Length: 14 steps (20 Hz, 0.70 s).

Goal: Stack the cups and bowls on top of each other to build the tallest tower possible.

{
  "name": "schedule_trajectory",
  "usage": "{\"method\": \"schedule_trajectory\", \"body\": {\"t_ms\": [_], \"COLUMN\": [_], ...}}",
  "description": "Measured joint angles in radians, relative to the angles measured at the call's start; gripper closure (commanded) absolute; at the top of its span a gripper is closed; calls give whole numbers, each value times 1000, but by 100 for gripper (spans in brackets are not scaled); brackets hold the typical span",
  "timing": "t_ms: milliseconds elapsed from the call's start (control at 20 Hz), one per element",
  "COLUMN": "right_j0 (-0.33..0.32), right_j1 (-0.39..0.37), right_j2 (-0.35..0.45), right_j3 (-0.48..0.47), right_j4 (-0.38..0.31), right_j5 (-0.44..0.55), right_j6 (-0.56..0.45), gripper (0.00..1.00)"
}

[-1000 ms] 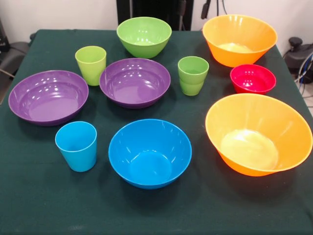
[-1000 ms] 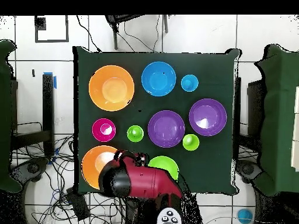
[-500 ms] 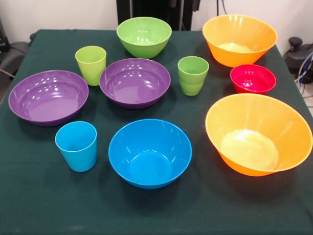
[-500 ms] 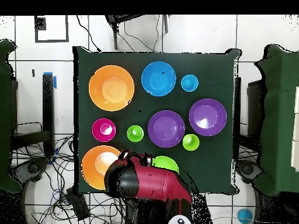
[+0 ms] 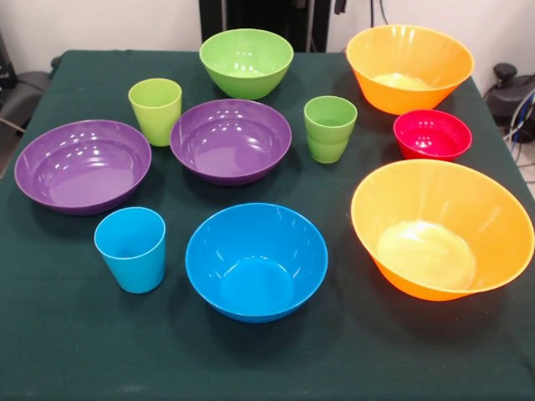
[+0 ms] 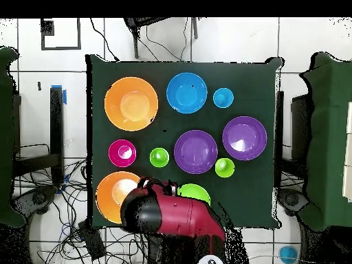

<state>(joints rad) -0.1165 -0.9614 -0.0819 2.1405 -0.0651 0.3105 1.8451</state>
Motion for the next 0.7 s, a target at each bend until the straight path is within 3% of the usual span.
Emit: {"method": "schedule_trajectory", "body": {"t_ms": [400,700], "right_j0": [11,15], "right_j1": [29,114], "right_j2": [40,91], "right_j3": [-8,-50], "right_j4": [0,5], "right_j5": [0,-40], "right_j6": [0,0], "gripper": [0,0]}}
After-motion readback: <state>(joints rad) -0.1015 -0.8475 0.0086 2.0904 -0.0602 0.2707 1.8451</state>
